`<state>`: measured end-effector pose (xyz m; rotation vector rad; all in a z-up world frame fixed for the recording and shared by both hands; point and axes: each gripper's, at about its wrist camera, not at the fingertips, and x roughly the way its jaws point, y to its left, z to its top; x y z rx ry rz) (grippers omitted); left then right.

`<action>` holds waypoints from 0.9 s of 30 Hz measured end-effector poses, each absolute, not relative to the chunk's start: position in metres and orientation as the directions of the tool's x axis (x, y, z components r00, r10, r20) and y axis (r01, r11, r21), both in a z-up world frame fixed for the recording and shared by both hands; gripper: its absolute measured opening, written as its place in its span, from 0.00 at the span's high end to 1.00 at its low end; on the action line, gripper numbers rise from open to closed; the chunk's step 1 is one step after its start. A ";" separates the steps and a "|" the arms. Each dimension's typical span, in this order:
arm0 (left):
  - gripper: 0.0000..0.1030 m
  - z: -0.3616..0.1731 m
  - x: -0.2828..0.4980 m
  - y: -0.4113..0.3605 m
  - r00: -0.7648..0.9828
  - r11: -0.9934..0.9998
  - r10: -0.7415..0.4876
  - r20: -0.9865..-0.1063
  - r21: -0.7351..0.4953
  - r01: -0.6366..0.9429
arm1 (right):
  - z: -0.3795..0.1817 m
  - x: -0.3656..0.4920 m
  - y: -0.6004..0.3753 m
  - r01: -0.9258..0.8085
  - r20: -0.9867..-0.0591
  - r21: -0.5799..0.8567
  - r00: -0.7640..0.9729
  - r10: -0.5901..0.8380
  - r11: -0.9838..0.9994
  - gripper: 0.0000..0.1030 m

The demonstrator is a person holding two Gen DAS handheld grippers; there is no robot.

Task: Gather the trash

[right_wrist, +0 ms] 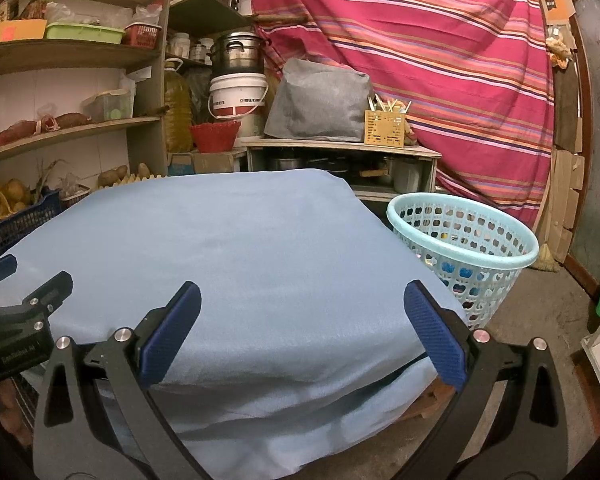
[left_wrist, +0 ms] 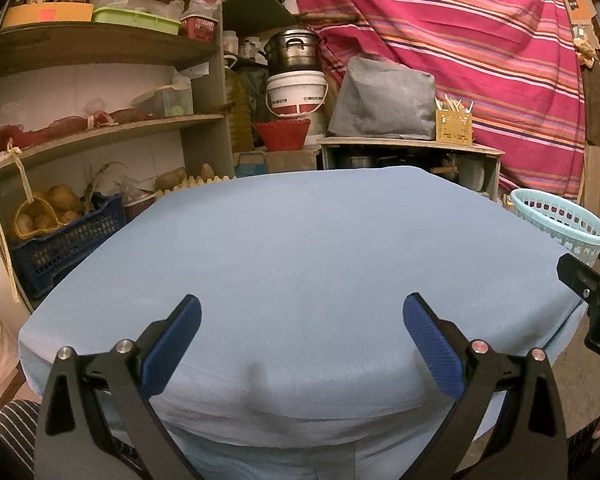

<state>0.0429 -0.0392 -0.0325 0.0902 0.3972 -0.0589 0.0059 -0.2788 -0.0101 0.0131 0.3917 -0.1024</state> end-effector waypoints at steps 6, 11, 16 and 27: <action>0.04 -0.032 0.041 -0.038 0.925 0.995 -0.039 -0.377 0.075 0.072 | -0.008 0.006 -0.278 0.103 -0.374 -0.012 0.922 -0.100 0.995 0.04; 0.04 -0.032 0.039 -0.039 0.928 0.995 -0.037 -0.370 0.076 0.070 | -0.007 0.005 -0.279 0.104 -0.368 -0.009 0.925 -0.100 0.995 0.04; 0.04 -0.031 0.037 -0.038 0.932 0.995 -0.039 -0.361 0.074 0.071 | -0.007 0.004 -0.278 0.104 -0.363 -0.011 0.926 -0.101 0.994 0.04; 0.04 -0.030 0.036 -0.040 0.935 0.995 -0.039 -0.353 0.072 0.068 | -0.006 0.005 -0.278 0.103 -0.361 -0.014 0.927 -0.101 0.995 0.04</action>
